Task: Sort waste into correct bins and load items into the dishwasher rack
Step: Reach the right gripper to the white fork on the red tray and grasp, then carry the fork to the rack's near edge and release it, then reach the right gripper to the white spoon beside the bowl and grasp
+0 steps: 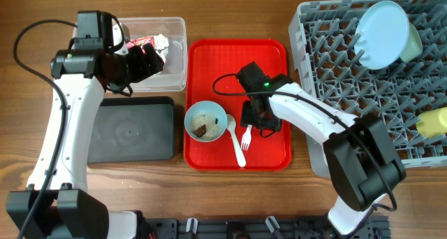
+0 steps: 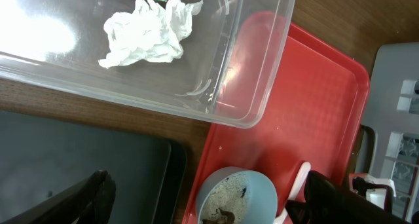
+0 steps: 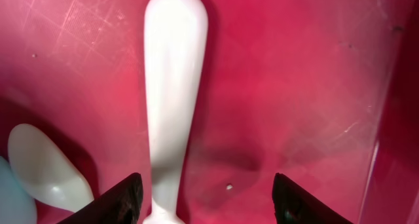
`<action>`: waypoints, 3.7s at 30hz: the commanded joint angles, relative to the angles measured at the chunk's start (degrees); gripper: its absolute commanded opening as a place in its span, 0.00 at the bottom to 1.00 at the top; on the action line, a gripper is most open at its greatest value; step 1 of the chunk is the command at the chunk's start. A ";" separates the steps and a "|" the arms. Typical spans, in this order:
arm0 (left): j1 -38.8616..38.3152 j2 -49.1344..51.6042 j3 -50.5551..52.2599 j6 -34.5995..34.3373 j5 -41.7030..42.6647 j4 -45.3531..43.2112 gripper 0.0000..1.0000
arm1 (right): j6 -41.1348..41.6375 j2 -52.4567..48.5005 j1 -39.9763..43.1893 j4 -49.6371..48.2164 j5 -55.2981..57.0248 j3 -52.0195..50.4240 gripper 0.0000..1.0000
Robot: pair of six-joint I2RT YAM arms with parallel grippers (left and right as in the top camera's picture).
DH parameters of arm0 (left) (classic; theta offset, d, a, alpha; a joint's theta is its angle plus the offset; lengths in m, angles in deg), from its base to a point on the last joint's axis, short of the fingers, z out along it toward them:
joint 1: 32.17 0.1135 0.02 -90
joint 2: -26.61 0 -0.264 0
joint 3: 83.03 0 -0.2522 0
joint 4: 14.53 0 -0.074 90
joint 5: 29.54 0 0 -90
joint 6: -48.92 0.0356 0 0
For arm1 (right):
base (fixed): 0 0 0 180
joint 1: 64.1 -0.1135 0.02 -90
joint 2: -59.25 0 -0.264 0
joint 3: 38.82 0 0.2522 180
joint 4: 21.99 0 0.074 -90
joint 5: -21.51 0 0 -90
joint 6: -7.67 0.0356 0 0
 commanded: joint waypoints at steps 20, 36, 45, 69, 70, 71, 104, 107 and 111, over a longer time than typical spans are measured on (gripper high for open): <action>0.11 -0.72 -0.15 0.92 -0.15 0.11 0.94 | -7.93 -1.14 0.28 -0.85 -0.92 -0.85 0.60; 0.11 -0.72 -0.15 0.92 -0.15 0.09 0.94 | -7.91 -4.61 0.31 0.31 0.87 -1.64 0.51; 0.11 -0.72 -0.15 0.92 -0.15 0.04 0.94 | -7.85 -4.44 0.31 0.61 0.63 -1.42 0.13; 0.11 -0.72 -0.15 0.94 -0.15 0.07 0.94 | -34.64 23.69 17.20 6.73 1.46 3.87 0.04; 0.11 -0.72 -0.15 0.92 -0.15 0.04 0.94 | -37.33 24.52 19.10 6.75 1.40 3.87 0.04; 0.11 -0.72 -0.15 0.94 -0.15 0.04 0.94 | -40.59 25.09 20.96 6.95 0.90 3.85 0.04; 0.11 -0.72 -0.15 0.92 -0.15 0.04 0.94 | -39.30 20.02 24.00 14.51 -18.67 11.72 0.52; 0.11 -0.72 -0.15 0.92 -0.15 0.04 0.94 | -39.30 19.52 18.51 14.47 -15.54 10.78 0.56; 0.11 -0.72 -0.15 0.92 -0.15 0.04 0.94 | -38.95 18.05 11.08 13.05 -12.87 6.97 0.56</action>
